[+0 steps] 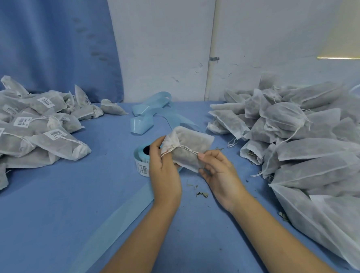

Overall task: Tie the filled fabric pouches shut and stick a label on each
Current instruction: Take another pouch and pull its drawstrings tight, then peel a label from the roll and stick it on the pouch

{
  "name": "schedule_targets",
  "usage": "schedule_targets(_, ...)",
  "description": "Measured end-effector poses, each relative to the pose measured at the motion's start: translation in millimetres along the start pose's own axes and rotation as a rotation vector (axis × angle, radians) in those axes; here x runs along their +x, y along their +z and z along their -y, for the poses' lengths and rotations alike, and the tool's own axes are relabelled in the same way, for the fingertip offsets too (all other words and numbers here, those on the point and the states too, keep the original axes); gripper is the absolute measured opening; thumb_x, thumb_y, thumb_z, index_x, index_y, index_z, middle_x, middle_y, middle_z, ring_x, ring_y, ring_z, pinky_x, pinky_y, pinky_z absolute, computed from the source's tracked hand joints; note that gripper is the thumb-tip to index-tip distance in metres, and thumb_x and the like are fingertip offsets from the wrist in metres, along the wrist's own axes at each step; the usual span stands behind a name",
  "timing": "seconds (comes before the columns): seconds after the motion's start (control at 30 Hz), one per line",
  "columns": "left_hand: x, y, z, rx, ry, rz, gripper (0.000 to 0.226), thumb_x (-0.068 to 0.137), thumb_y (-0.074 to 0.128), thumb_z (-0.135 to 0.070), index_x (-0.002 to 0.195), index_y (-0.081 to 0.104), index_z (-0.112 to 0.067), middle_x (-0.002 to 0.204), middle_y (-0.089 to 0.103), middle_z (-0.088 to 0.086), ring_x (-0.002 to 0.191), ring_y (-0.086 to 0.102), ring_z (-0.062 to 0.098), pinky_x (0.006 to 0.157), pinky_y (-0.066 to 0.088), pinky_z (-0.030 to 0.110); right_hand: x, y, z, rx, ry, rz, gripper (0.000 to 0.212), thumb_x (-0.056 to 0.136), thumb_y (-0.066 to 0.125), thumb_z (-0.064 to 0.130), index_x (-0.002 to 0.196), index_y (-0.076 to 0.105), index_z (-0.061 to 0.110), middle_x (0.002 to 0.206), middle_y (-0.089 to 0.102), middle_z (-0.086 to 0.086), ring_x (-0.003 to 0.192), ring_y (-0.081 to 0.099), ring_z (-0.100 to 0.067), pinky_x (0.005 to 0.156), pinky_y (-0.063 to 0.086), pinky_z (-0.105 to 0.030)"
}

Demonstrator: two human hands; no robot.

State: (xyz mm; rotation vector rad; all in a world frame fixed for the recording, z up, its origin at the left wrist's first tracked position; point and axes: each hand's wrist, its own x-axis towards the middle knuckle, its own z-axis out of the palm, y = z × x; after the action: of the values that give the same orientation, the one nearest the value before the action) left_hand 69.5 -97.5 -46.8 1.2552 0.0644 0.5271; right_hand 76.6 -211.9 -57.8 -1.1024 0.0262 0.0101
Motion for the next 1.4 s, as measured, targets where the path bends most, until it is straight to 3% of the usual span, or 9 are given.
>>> schedule_targets(0.17, -6.9, -1.9, 4.0, -0.079, -0.086, 0.188, 0.047, 0.089, 0.053, -0.003, 0.132, 0.044, -0.017, 0.123, 0.061, 0.004, 0.111, 0.061, 0.014, 0.098, 0.049, 0.036, 0.0, 1.0, -0.2, 0.051, 0.004, -0.053, 0.022, 0.085, 0.067, 0.008, 0.071, 0.057, 0.021, 0.085, 0.062, 0.001, 0.081, 0.055, -0.011, 0.070, 0.046, -0.020)
schedule_targets(0.3, -11.5, 5.5, 7.9, -0.013, -0.066, 0.217, 0.051, 0.085, 0.064, 0.001, 0.127, 0.038, -0.013, 0.118, 0.060, 0.008, 0.102, 0.063, 0.008, 0.081, 0.050, 0.017, -1.5, 4.5, -1.8, 0.029, -0.022, -0.044, 0.018, 0.087, 0.064, 0.007, 0.075, 0.057, 0.018, 0.084, 0.064, 0.002, 0.075, 0.059, -0.009, 0.065, 0.048, -0.018)
schedule_targets(0.47, -7.0, 5.7, 6.4, -0.041, -0.066, 0.152, 0.032, 0.093, 0.058, -0.013, 0.123, 0.048, -0.011, 0.118, 0.064, 0.008, 0.109, 0.062, 0.017, 0.094, 0.050, 0.028, -3.6, 8.0, -3.1, -0.050, -0.053, -0.012, 0.016, 0.085, 0.067, 0.010, 0.075, 0.057, 0.018, 0.073, 0.061, 0.003, 0.071, 0.060, -0.008, 0.068, 0.048, -0.020)
schedule_targets(0.63, -2.1, 2.0, 5.8, -0.026, -0.086, 0.087, 0.031, 0.091, 0.062, -0.013, 0.122, 0.055, -0.011, 0.111, 0.068, 0.001, 0.099, 0.066, 0.008, 0.081, 0.051, 0.016, -7.0, 10.0, -5.1, -0.199, -0.079, 0.031, 0.013, 0.087, 0.067, 0.013, 0.078, 0.059, 0.015, 0.087, 0.061, -0.008, 0.084, 0.059, -0.019, 0.081, 0.050, -0.032)
schedule_targets(0.77, 3.6, -1.5, 0.7, 0.013, -0.034, -0.047, 0.025, 0.090, 0.063, -0.013, 0.114, 0.058, -0.010, 0.104, 0.068, -0.001, 0.091, 0.065, 0.003, 0.075, 0.049, 0.012, -10.5, 13.6, -7.6, -0.398, -0.082, 0.033, 0.014, 0.085, 0.071, 0.016, 0.075, 0.062, 0.018, 0.069, 0.062, 0.003, 0.058, 0.054, -0.005, 0.054, 0.044, -0.016)
schedule_targets(0.93, 9.5, -12.2, -1.9, 0.143, 0.021, -0.086, 0.029, 0.081, 0.058, -0.026, 0.110, 0.059, -0.019, 0.101, 0.066, -0.003, 0.093, 0.061, 0.014, 0.082, 0.048, 0.029, -8.5, 12.8, -13.1, -0.506, -0.055, -0.007, 0.014, 0.086, 0.065, 0.007, 0.079, 0.061, 0.018, 0.069, 0.059, -0.001, 0.055, 0.051, -0.008, 0.050, 0.041, -0.015)
schedule_targets(1.07, 9.7, -21.5, 0.2, 0.317, 0.122, -0.035, 0.006, 0.073, 0.042, -0.024, 0.069, 0.043, -0.020, 0.071, 0.047, -0.004, 0.065, 0.043, 0.015, 0.063, 0.035, 0.028, -4.3, 6.4, -12.2, -0.430, -0.065, -0.084, 0.016, 0.089, 0.053, 0.000, 0.085, 0.061, 0.013, 0.073, 0.065, -0.002, 0.059, 0.060, -0.008, 0.057, 0.048, -0.015)
schedule_targets(1.23, 6.2, -26.4, 5.4, 0.725, 0.358, 0.087, 0.027, 0.080, 0.044, -0.018, 0.064, 0.026, -0.030, 0.076, 0.038, -0.004, 0.064, 0.032, 0.015, 0.057, 0.026, 0.031, -2.7, 6.0, -13.7, -0.453, -0.052, -0.079, 0.019, 0.089, 0.051, 0.000, 0.083, 0.061, 0.015, 0.076, 0.067, -0.007, 0.061, 0.060, -0.011, 0.065, 0.050, -0.020)
schedule_targets(1.4, 8.1, -28.6, 12.1, 0.867, 0.317, 0.073, 0.038, 0.084, 0.050, -0.011, 0.060, 0.024, -0.024, 0.064, 0.033, -0.005, 0.054, 0.034, 0.014, 0.050, 0.020, 0.027, -3.2, 6.5, -13.7, -0.469, -0.045, -0.064, 0.018, 0.090, 0.052, 0.001, 0.085, 0.063, 0.014, 0.082, 0.067, -0.011, 0.059, 0.059, -0.007, 0.060, 0.048, -0.017)
